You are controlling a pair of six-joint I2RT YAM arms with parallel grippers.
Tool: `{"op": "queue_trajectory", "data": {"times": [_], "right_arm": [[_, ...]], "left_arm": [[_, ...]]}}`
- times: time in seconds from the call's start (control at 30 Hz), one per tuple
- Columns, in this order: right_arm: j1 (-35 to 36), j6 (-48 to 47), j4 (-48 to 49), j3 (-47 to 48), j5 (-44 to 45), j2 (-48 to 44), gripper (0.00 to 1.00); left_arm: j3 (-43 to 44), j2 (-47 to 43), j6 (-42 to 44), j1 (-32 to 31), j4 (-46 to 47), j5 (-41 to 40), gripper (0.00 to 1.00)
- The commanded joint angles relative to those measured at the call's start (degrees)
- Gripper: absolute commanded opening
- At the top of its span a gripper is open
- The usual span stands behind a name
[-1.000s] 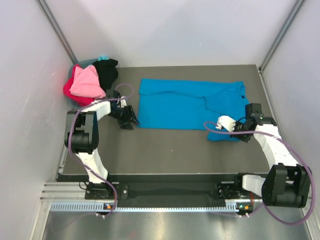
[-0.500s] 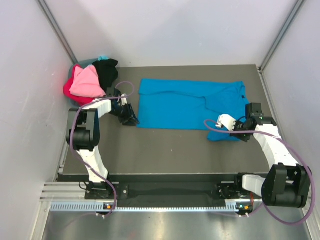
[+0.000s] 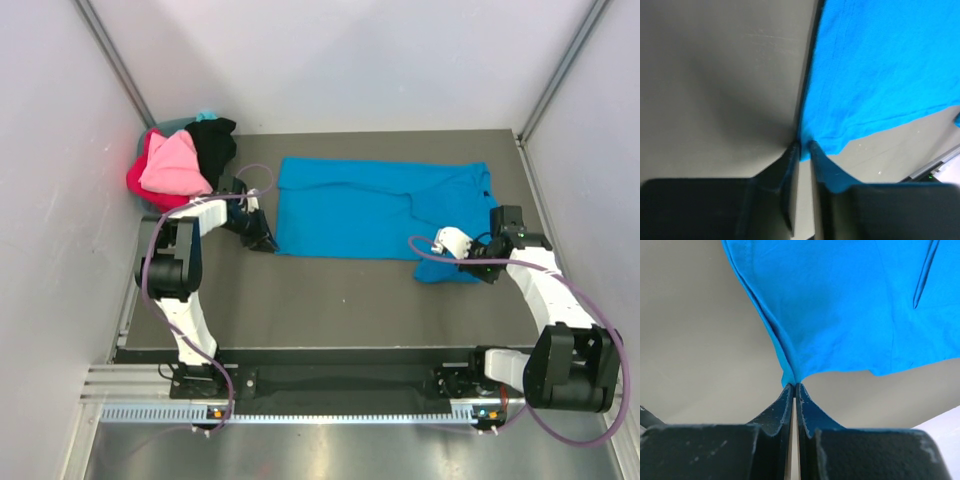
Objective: Fold and stack the t-shirts
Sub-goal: Fold the tshirt
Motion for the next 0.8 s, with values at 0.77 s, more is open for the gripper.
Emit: {"op": "queue_trajectory", "data": {"times": [0.77], "right_arm": [[-3.8, 18.3, 7.8, 16.3, -2.7, 1.4, 0.0]], "left_arm": [[18.1, 1.9, 9.9, 0.3, -3.3, -2.4, 0.0]]}}
